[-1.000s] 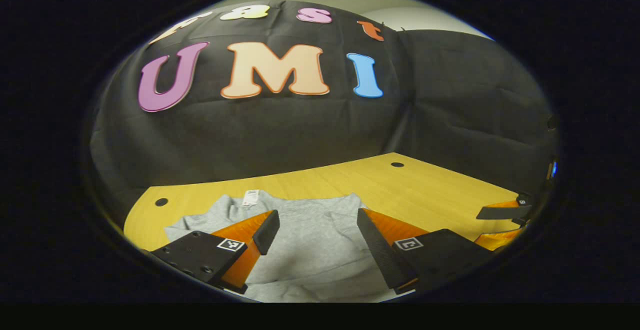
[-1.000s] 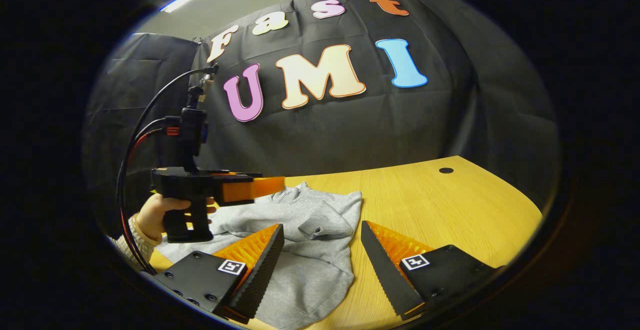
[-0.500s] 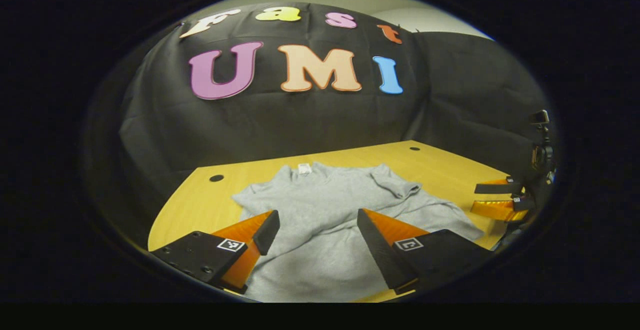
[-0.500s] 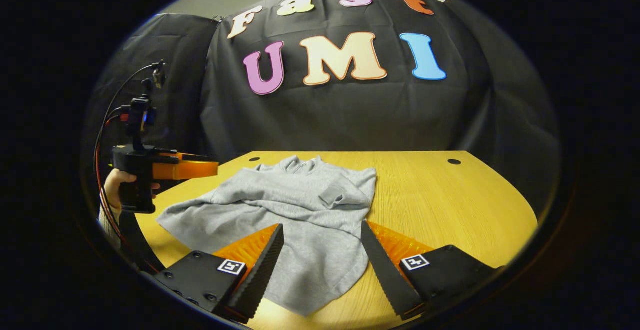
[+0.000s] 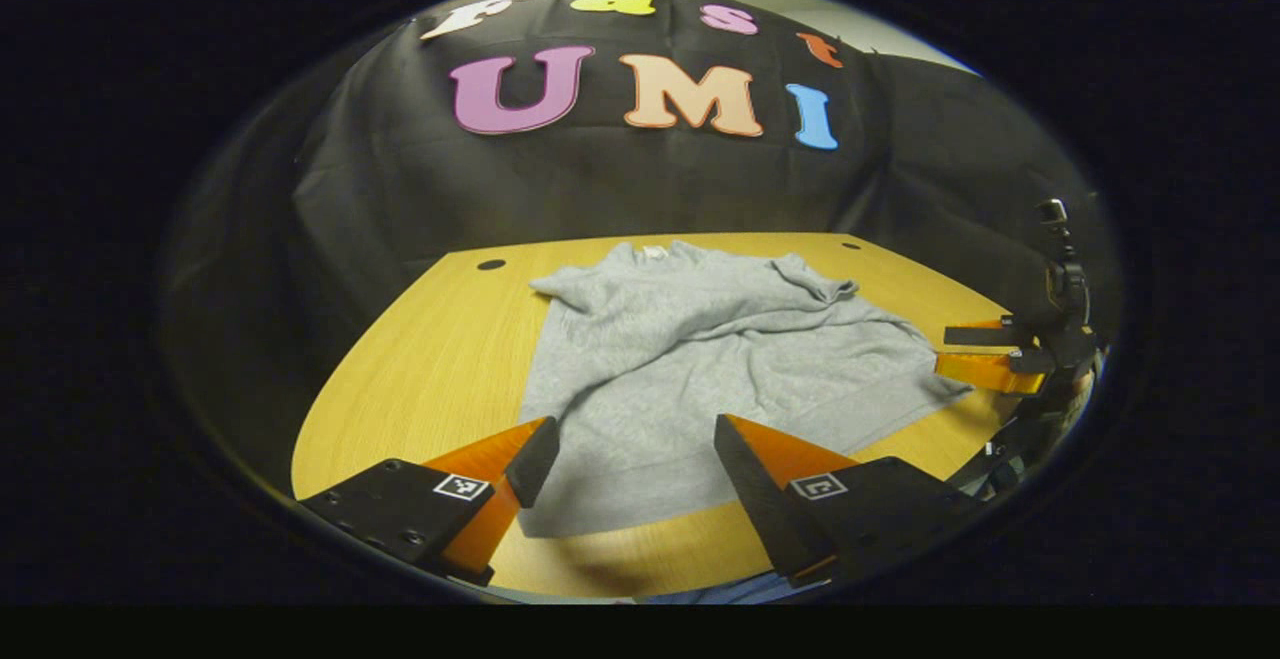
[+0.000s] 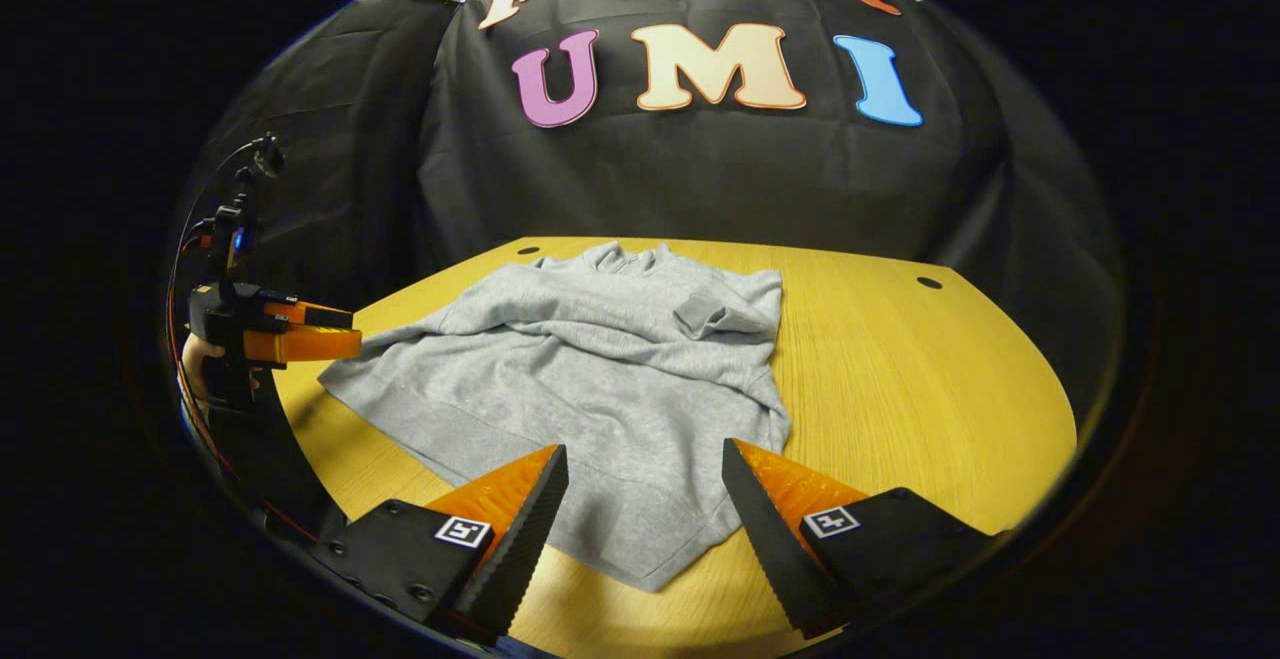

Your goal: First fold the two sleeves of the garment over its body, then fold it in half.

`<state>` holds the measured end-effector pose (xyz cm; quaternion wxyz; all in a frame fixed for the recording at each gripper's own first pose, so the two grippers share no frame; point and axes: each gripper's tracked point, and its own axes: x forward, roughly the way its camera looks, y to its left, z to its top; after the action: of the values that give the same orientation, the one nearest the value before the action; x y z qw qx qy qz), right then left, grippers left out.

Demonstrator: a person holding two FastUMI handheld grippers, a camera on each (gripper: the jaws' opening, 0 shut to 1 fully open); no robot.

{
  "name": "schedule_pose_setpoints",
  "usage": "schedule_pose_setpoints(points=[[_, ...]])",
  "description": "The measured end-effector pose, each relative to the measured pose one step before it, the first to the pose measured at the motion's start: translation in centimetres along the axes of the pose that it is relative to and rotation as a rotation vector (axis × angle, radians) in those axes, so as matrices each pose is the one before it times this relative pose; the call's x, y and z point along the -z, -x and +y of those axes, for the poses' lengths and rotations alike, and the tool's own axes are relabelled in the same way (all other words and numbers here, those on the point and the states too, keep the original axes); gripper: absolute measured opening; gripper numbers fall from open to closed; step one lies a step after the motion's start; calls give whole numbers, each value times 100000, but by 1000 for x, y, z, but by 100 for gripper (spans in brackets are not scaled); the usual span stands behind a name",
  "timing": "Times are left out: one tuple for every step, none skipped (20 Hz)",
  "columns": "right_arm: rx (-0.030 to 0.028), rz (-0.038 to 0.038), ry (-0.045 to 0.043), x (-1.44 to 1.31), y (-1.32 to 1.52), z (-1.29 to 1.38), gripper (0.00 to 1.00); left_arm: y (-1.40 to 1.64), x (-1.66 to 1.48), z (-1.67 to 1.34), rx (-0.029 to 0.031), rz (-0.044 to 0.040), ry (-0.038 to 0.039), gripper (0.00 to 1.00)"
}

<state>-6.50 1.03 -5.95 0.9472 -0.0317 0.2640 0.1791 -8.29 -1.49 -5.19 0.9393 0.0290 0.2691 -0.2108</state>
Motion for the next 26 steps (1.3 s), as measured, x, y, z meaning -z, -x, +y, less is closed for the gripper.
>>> schedule_pose_setpoints(points=[[-276, 965, 52, 374, 13, 176, 97, 52, 881, 63, -436, 1673, 101, 93], [36, 825, 164, 228, -41, 8, 97, 161, 766, 73, -247, 1160, -255, 93], [230, 850, 263, 387, 24, -73, 97, -1, 480, 187, -943, 974, 60, 92], [353, 1024, 53, 320, -179, -85, 97, -81, 281, 130, -548, 435, -62, 93], [219, 1162, -166, 457, -85, -18, 97, -48, 343, 234, -694, 1059, 262, 93], [-145, 902, -281, 253, -19, 71, 97, 38, 376, 266, -334, 1128, 283, 93], [-46, 815, -225, 324, -53, 65, 97, 0, 555, 61, -268, 945, 225, 93], [0, 882, 49, 222, -98, 14, 92, -237, 416, 176, -607, 805, 252, 93], [13, 351, 293, 190, -19, 38, 97, -100, 163, 161, -790, 314, -257, 94], [6, 123, 479, -5, -71, -8, 97, -39, 107, 229, -974, 377, -445, 93], [20, -35, 308, 45, 3, 67, 98, -123, 101, 156, -451, -321, -267, 92], [104, 286, 179, 61, 14, -6, 98, -66, 62, 100, -492, 434, 132, 90], [130, 107, 322, 76, -138, -52, 97, -5, 190, 63, -348, 289, 180, 90], [121, 110, 570, 21, -44, 47, 98, -147, 314, 86, -392, 992, 296, 90], [171, 4, 696, 34, 32, 74, 98, -171, 482, 150, -118, 1141, 470, 90], [160, 92, 799, -6, -31, 28, 98, 46, 150, -28, 306, 410, 1022, 93], [73, 74, 296, 53, -10, -27, 98, -10, -248, 35, 86, -1267, 581, 92], [-54, 160, -102, 9, -14, -36, 98, -41, 139, -19, 55, 1058, 480, 91], [-145, 126, -309, 54, -2, -43, 98, -36, 183, 22, -16, -197, 538, 91], [-78, -156, -332, -19, -62, 98, 98, 25, -173, 4, 87, -691, -105, 91], [-494, -303, -286, 34, 80, 65, 98, 11, 132, -27, 155, 102, 67, 90], [-640, -34, -319, 9, -52, 104, 92, 9, -93, 2, 370, -1237, -110, 91], [-284, -308, -435, 106, -12, 19, 90, -69, 109, -33, 439, -224, 81, 91], [27, -115, -189, -39, 27, -71, 95, 46, -36, 17, 340, -970, 209, 91], [52, 135, -270, 91, -62, -47, 95, -50, 25, -60, 323, -376, 88, 89], [164, 149, -312, -51, 40, -3, 93, 66, 66, -93, 473, -225, -65, 91]])
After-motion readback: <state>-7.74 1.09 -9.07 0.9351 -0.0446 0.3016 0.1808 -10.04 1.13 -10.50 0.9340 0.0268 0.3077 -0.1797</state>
